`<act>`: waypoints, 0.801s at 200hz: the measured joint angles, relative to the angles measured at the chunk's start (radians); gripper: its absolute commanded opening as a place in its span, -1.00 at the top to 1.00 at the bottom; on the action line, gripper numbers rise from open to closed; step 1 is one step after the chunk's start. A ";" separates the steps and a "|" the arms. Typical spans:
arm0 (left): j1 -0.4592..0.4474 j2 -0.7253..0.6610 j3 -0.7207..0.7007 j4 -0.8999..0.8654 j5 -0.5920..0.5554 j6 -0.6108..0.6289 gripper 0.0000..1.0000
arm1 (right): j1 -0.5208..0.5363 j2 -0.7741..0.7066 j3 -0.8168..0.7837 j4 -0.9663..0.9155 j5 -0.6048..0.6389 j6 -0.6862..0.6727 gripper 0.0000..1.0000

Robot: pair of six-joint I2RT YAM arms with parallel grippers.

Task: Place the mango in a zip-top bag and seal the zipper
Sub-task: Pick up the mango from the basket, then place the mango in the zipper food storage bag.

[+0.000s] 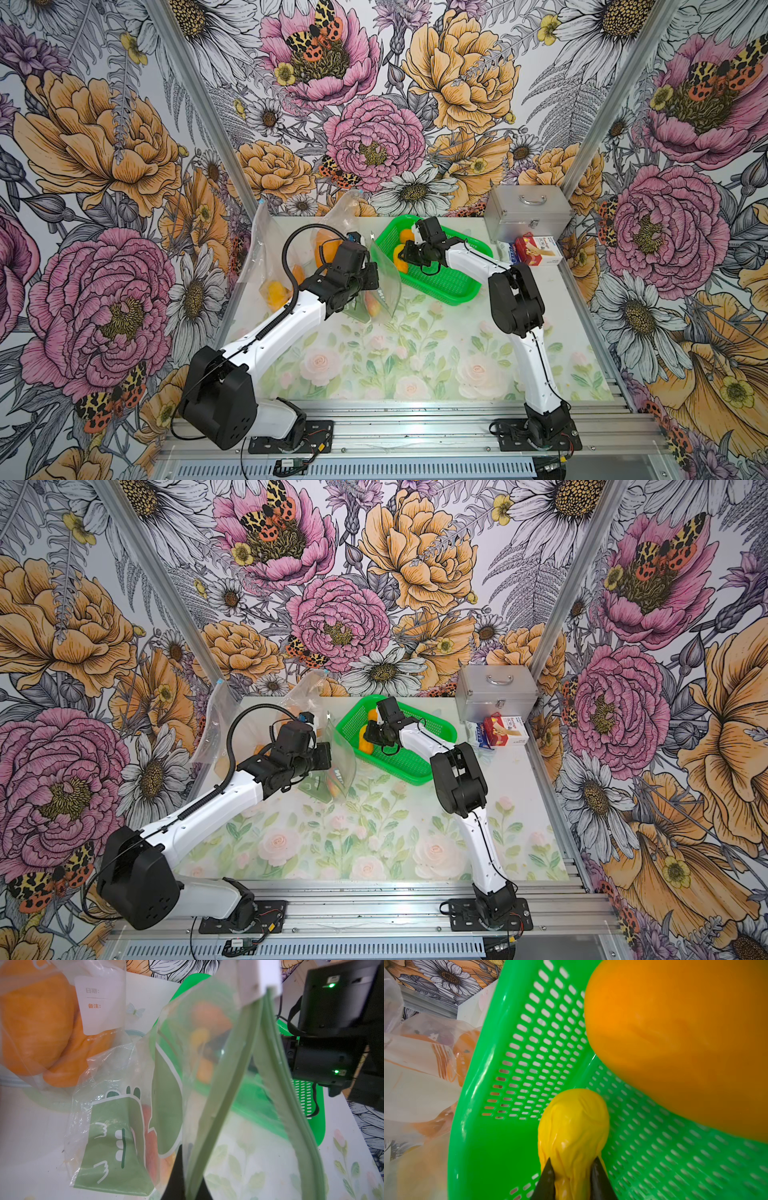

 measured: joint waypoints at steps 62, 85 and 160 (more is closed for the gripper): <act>-0.008 0.034 0.000 0.011 0.000 0.000 1.00 | 0.006 -0.325 -0.302 0.069 0.089 -0.036 1.00; -0.011 0.057 0.002 0.014 0.004 0.000 1.00 | 0.030 -0.493 -0.416 0.090 0.138 -0.055 1.00; -0.012 0.077 0.029 0.023 0.016 0.000 1.00 | 0.238 -0.862 -0.569 0.242 0.264 -0.112 1.00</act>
